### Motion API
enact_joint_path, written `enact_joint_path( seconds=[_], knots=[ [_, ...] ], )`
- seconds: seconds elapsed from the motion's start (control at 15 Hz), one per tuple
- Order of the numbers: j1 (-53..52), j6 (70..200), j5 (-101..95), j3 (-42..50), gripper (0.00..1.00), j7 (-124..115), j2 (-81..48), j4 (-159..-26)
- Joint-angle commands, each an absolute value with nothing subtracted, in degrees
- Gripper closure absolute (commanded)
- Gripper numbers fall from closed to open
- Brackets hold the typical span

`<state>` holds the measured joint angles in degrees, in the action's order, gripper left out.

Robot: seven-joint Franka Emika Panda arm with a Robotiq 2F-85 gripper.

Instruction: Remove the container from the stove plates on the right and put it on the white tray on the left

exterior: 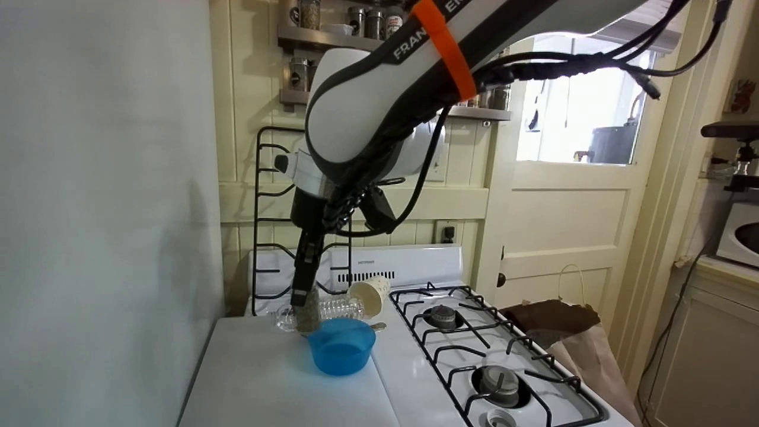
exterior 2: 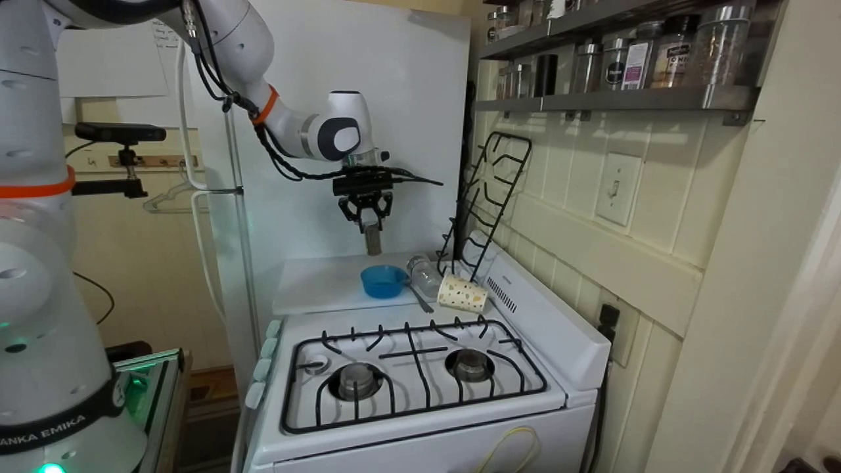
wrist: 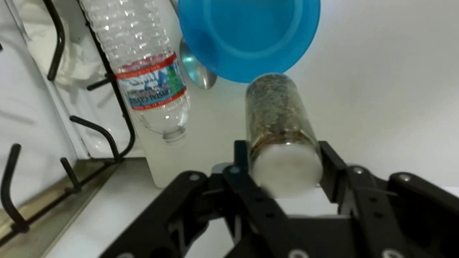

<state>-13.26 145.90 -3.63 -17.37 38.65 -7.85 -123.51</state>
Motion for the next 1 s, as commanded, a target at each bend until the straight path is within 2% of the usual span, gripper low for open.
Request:
enact_joint_path(
  seconds=[0.0,0.47,0.93],
  knots=[
    [-11.7,149.6,1.1,-19.3,0.76,51.7,-13.4,-119.8],
    [-6.9,147.5,8.0,-22.9,0.76,69.7,-23.5,-111.2],
    [-6.1,142.9,7.2,-22.9,0.76,72.1,-28.6,-106.1]
  ],
)
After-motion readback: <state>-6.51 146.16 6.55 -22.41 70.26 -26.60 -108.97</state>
